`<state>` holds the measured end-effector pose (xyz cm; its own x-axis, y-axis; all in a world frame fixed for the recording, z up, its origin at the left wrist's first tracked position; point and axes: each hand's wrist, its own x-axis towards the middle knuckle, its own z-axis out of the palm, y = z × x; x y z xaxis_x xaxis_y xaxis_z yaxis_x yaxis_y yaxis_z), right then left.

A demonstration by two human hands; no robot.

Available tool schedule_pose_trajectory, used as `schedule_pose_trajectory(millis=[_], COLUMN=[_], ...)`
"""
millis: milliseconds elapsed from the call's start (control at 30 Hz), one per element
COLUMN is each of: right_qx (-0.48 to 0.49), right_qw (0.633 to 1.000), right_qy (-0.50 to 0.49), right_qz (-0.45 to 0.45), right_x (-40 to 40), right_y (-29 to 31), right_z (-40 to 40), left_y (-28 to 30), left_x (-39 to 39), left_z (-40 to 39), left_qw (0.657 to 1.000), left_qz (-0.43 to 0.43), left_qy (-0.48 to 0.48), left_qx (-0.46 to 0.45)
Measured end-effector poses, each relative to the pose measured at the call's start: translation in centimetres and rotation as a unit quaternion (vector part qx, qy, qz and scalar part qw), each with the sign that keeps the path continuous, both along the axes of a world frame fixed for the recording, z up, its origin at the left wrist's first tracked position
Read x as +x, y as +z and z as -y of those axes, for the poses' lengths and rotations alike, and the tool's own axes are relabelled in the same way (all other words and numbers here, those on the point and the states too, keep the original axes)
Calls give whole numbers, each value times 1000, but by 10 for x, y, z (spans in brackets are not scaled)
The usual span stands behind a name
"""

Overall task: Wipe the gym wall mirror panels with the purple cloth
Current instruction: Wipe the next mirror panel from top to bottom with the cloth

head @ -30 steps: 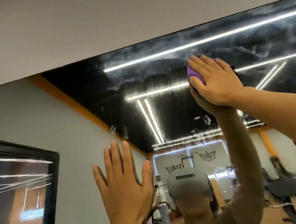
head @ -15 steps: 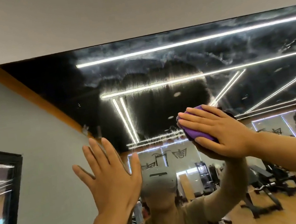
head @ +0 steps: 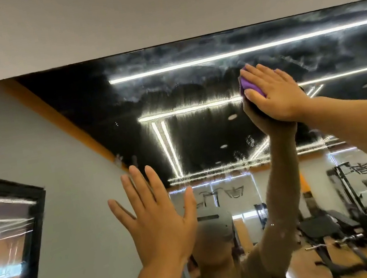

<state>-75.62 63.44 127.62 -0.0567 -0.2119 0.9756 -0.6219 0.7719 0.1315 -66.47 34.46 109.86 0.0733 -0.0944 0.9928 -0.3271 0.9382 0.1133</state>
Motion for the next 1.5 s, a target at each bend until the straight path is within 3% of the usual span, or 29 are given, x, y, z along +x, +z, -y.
schedule_pose_trajectory(millis=[233,400,533,633,800,1200,1333,1500], right_qx=[15,25,91,129,155,-15,-8,41], right_qw=[1000,998,991,988,985,1000,1000,998], right_qy=[8,41,39,28,17,-3,-9,12], right_qz=[-20,-50,-85,-82,-76,-8,-19,-53], right_x=[-4,-4,-6,-8,-14,-7,-10,-11], right_y=[-19,-85,-152,-167,-133,23,18,-39], right_z=[-4,2,-5,-15,-24,-9,-12,-22], left_y=[1,0,0,0,2,0,1,0], left_x=[-2,-1,0,2,4,-1,2,4], left_z=[0,2,1,0,0,2,0,-1], left_qw=[1000,1000,1000,1000,1000,1000,1000,1000], left_qz=[-12,-8,2,12,28,18,23,27], left_qy=[10,5,-3,-3,0,11,4,0], left_qx=[-8,-8,1,2,-5,-8,-8,-10])
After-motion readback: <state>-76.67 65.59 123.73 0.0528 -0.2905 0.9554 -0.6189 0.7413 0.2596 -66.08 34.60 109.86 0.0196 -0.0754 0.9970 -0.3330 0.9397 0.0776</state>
